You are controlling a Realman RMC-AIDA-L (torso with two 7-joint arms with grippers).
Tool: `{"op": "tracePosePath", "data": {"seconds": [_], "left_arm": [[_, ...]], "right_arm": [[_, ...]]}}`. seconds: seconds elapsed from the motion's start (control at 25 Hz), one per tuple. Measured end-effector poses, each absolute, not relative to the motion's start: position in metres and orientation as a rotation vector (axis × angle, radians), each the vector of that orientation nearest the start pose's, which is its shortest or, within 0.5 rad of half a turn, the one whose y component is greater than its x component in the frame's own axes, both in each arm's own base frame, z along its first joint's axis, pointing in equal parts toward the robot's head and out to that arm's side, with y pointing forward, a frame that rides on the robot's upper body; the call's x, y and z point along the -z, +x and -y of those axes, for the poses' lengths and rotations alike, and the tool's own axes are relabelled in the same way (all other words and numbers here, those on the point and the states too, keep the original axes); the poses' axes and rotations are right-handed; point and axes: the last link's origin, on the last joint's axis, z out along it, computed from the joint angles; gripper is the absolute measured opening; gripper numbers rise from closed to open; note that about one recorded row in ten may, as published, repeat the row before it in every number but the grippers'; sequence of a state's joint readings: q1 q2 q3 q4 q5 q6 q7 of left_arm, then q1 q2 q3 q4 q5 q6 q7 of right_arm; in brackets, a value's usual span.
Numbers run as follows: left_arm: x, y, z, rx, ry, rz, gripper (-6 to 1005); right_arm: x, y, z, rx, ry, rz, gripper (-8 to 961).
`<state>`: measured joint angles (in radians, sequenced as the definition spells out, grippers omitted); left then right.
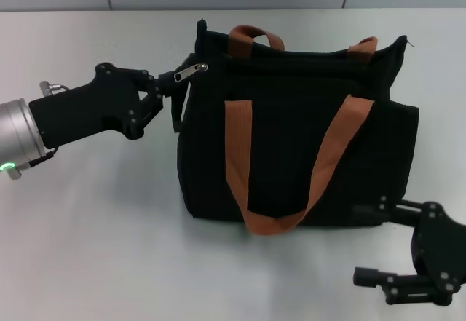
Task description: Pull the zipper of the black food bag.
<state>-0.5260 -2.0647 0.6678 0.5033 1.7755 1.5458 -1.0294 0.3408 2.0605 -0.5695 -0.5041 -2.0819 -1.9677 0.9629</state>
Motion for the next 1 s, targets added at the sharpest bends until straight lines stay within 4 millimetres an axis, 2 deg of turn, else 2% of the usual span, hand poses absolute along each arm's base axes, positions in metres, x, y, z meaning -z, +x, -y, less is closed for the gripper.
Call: {"op": "tracePosePath", "data": {"seconds": [0.2, 0.4, 0.64, 1.0], "left_arm": [[-0.003, -0.258, -0.326, 0.940, -2.521, 0.259, 14], [-0.002, -0.257, -0.325, 0.951, -2.524, 0.248, 14], [-0.004, -0.255, -0.325, 0.981, -2.503, 0.245, 15], [-0.004, -0.258, -0.325, 0.966, -2.490, 0.236, 15]], "right_arm": [[-0.012, 0.278, -0.230, -1.223, -2.803, -0.481, 811], [-0.019, 0.251, -0.256, -1.369, -2.838, -0.750, 811], [-0.021, 0.217, -0.287, -1.398, -2.921, -0.925, 811], [-0.017, 0.180, -0.333, -1.336, -2.874, -1.181, 810]]}}
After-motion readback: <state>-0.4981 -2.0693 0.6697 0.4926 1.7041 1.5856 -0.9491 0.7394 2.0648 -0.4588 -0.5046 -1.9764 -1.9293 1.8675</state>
